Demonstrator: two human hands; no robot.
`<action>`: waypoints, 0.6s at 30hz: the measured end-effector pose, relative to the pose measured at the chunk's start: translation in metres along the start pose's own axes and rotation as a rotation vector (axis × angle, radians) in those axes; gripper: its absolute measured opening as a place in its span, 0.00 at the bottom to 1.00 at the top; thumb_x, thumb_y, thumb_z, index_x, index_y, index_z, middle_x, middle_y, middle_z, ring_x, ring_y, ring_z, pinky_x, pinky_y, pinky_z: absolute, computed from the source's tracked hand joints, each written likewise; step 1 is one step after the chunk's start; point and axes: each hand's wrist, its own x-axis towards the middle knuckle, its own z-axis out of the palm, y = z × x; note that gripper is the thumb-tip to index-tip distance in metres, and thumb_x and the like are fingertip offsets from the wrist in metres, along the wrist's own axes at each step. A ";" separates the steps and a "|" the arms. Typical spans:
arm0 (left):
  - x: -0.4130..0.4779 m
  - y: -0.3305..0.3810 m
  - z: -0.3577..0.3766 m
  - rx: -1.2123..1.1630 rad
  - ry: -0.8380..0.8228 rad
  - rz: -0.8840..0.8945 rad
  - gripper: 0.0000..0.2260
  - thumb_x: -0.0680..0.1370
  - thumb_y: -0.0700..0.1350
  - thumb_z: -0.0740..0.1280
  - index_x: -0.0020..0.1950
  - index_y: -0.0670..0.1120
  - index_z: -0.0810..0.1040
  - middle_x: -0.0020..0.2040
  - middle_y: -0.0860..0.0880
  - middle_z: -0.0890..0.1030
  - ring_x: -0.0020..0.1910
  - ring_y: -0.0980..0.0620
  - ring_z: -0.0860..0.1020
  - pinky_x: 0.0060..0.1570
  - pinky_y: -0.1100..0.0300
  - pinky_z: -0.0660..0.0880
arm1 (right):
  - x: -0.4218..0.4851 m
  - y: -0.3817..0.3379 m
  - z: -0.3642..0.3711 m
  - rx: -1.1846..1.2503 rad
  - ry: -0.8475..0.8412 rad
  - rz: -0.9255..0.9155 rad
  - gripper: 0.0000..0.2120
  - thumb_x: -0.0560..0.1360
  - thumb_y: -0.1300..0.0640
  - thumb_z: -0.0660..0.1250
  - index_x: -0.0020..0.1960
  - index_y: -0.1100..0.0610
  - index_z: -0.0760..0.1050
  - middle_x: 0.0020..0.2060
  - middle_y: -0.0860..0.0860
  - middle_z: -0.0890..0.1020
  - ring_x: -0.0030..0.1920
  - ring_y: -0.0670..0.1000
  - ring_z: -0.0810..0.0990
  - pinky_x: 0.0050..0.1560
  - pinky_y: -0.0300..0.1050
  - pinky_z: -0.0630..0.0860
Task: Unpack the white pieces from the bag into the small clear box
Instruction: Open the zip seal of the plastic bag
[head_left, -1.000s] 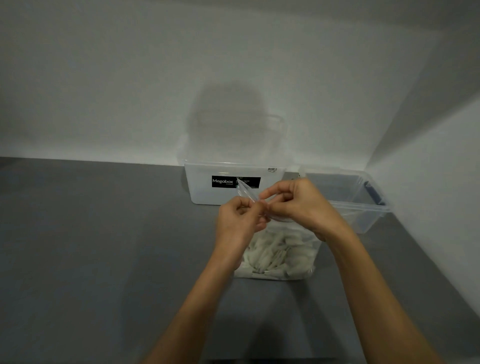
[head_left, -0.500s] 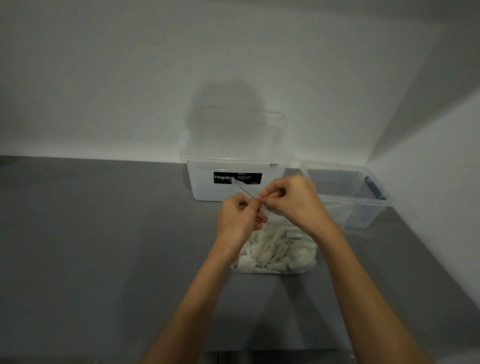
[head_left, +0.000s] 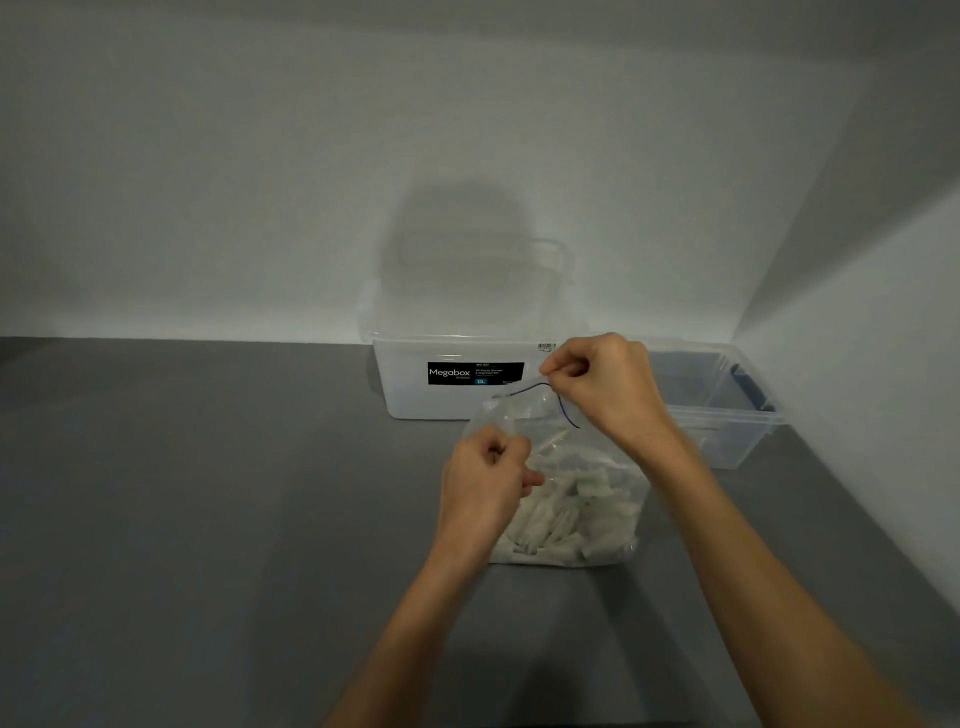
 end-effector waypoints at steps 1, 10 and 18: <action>0.001 0.001 -0.001 0.012 0.006 -0.015 0.09 0.75 0.42 0.63 0.37 0.40 0.72 0.27 0.49 0.79 0.36 0.51 0.84 0.46 0.47 0.81 | 0.002 0.002 -0.002 -0.024 -0.027 -0.013 0.07 0.71 0.65 0.70 0.42 0.55 0.84 0.30 0.47 0.81 0.32 0.37 0.77 0.36 0.22 0.69; 0.031 0.029 -0.012 1.022 0.313 0.882 0.13 0.66 0.38 0.72 0.46 0.53 0.77 0.66 0.46 0.67 0.65 0.42 0.66 0.57 0.48 0.65 | 0.007 -0.006 -0.020 0.146 -0.200 -0.076 0.08 0.70 0.64 0.72 0.44 0.56 0.74 0.32 0.49 0.83 0.34 0.44 0.82 0.39 0.38 0.78; 0.065 0.057 -0.022 1.113 -0.396 0.462 0.22 0.69 0.45 0.71 0.61 0.59 0.73 0.56 0.60 0.75 0.52 0.56 0.77 0.47 0.56 0.74 | 0.001 0.001 -0.026 0.006 -0.161 -0.255 0.05 0.73 0.60 0.70 0.45 0.51 0.80 0.45 0.46 0.80 0.44 0.42 0.77 0.46 0.35 0.74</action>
